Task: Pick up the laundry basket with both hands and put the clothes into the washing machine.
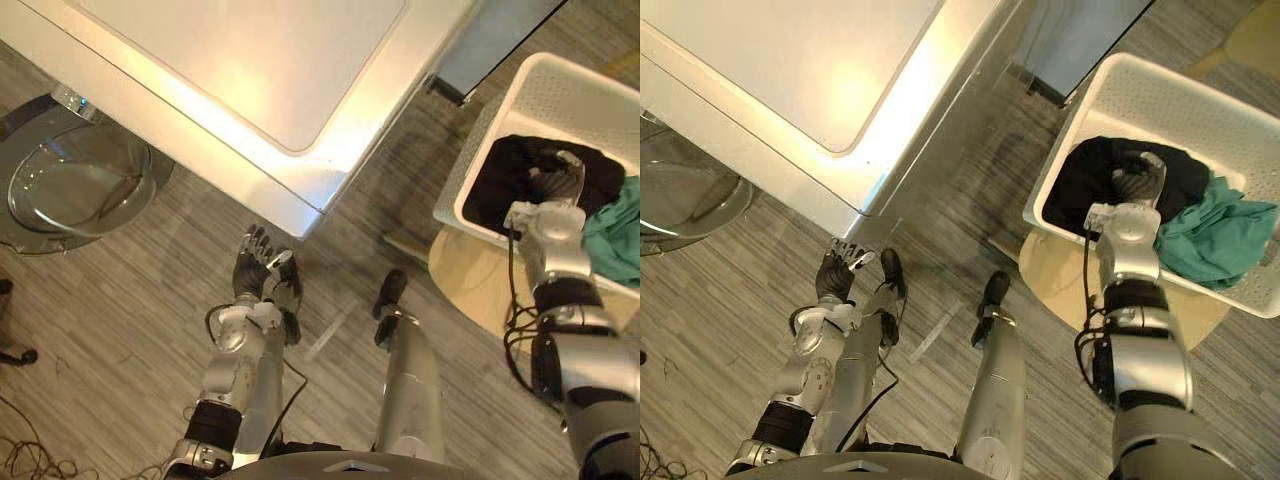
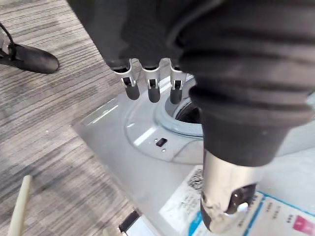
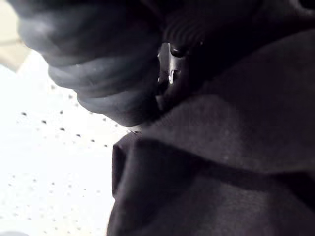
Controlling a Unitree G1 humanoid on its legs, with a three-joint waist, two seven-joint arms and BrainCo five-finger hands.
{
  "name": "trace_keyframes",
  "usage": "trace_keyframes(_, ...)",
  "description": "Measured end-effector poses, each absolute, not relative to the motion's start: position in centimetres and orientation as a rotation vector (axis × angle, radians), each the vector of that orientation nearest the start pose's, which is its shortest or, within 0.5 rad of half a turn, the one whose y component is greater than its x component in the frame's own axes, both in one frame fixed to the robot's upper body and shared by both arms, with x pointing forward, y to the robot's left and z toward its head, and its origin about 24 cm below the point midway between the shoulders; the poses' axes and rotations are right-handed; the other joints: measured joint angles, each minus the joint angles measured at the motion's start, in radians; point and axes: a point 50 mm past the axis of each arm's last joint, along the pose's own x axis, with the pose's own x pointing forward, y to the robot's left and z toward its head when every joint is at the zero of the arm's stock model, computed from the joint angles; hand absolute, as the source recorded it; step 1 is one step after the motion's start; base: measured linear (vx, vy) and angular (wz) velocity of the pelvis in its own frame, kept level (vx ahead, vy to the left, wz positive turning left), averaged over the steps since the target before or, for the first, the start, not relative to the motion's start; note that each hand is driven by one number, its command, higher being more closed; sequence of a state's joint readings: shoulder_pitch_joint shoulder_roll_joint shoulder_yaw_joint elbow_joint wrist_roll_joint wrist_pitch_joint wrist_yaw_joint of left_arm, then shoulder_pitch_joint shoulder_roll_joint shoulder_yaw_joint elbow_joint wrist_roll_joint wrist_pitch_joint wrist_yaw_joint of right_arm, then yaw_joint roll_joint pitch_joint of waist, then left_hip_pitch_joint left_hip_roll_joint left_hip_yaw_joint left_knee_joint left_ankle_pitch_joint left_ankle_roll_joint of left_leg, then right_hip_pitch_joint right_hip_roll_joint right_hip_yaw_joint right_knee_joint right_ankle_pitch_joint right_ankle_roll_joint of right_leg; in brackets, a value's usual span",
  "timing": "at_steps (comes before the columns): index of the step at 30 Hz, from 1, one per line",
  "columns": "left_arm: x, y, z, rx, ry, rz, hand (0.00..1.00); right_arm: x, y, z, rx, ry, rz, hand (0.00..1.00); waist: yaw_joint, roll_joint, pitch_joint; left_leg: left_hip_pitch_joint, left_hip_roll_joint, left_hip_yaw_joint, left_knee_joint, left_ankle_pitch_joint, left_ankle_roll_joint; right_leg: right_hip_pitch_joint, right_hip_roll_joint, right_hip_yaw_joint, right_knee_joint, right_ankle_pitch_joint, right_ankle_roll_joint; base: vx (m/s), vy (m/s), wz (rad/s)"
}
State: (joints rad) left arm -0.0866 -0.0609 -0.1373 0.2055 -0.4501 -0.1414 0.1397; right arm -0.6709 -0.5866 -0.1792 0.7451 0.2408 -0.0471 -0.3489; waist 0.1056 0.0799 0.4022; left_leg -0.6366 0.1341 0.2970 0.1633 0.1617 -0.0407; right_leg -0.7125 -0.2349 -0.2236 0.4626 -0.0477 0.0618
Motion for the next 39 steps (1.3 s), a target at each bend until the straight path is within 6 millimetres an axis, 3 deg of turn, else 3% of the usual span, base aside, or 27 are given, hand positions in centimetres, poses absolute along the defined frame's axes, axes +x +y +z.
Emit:
trace_keyframes(4,26.6,11.1,2.6,-0.489,0.043,0.05,0.0,32.2,-32.9,15.0,-0.062,-0.221,-0.749,1.0,-0.009,-0.002,0.001,0.044,0.016,0.004,0.032,-0.03,-0.001,0.065,0.013,0.0,-0.02,0.001,0.001,0.0,-0.035,-0.1)
trace_keyframes(6,26.6,11.1,3.4,-0.49,0.011,0.038,0.0,30.1,-33.0,16.3,-0.031,-0.335,-0.812,1.0,-0.022,-0.004,0.002,0.089,0.021,0.004,0.045,-0.053,-0.011,0.124,0.014,-0.01,-0.031,-0.001,0.004,0.0,0.0,0.0)
trace_keyframes(12,26.4,10.8,3.9,-0.432,-0.013,-0.009,0.0,27.0,-32.1,17.8,-0.054,-0.5,-0.853,1.0,-0.038,-0.017,0.01,0.209,0.025,0.012,0.065,-0.097,-0.008,0.257,0.013,-0.01,-0.046,-0.018,0.017,0.01,-0.004,-0.01)
trace_keyframes(17,25.3,11.7,2.9,-0.324,0.016,-0.045,0.0,25.4,-32.4,17.0,-0.042,-0.514,-0.887,1.0,-0.054,-0.031,0.01,0.29,0.026,0.007,0.06,-0.106,-0.018,0.355,0.029,-0.007,-0.096,-0.014,0.033,0.04,-0.016,-0.02)
trace_keyframes(20,24.0,13.1,2.2,-0.253,0.031,-0.047,0.0,24.6,-33.2,16.4,-0.081,-0.49,-0.903,1.0,-0.068,-0.054,-0.018,0.31,0.029,0.011,0.06,-0.121,-0.02,0.387,0.048,0.006,-0.152,0.008,0.038,0.07,0.015,-0.18)
trace_keyframes(25,22.9,15.0,1.3,-0.187,0.067,-0.028,0.0,25.2,-33.5,14.7,-0.168,-0.394,-0.791,1.0,-0.079,-0.075,-0.035,0.332,0.036,0.052,0.098,-0.15,-0.005,0.417,0.066,0.061,-0.219,0.064,0.039,0.06,0.054,-0.35)
trace_keyframes(26,22.8,15.2,1.3,-0.186,0.067,-0.02,0.0,26.0,-33.5,14.2,-0.213,-0.342,-0.731,0.0,-0.082,-0.075,-0.035,0.321,0.037,0.058,0.117,-0.162,-0.003,0.411,0.067,0.074,-0.224,0.071,0.041,-0.03,0.083,-0.24)
trace_keyframes(30,22.6,15.2,2.0,-0.175,0.036,-0.045,0.0,28.4,-34.1,11.9,-0.342,-0.133,-0.591,0.0,-0.088,-0.074,-0.029,0.243,0.042,0.05,0.169,-0.182,0.005,0.358,0.066,0.08,-0.23,0.092,0.04,-0.08,0.073,-0.05)
trace_keyframes(34,22.4,15.2,2.0,-0.167,0.032,-0.061,0.0,30.3,-35.5,11.0,-0.412,0.018,-0.567,0.0,-0.087,-0.063,0.01,0.188,0.031,0.019,0.174,-0.18,0.007,0.321,0.059,0.072,-0.231,0.108,0.036,-0.1,0.031,0.11)
trace_keyframes(39,22.1,14.7,1.2,-0.168,0.066,-0.076,0.0,31.7,-38.4,14.5,-0.482,0.054,-0.646,0.0,-0.078,-0.012,0.043,0.112,-0.022,-0.042,0.112,-0.134,0.011,0.246,0.035,0.053,-0.245,0.127,0.042,-0.06,0.011,0.2)
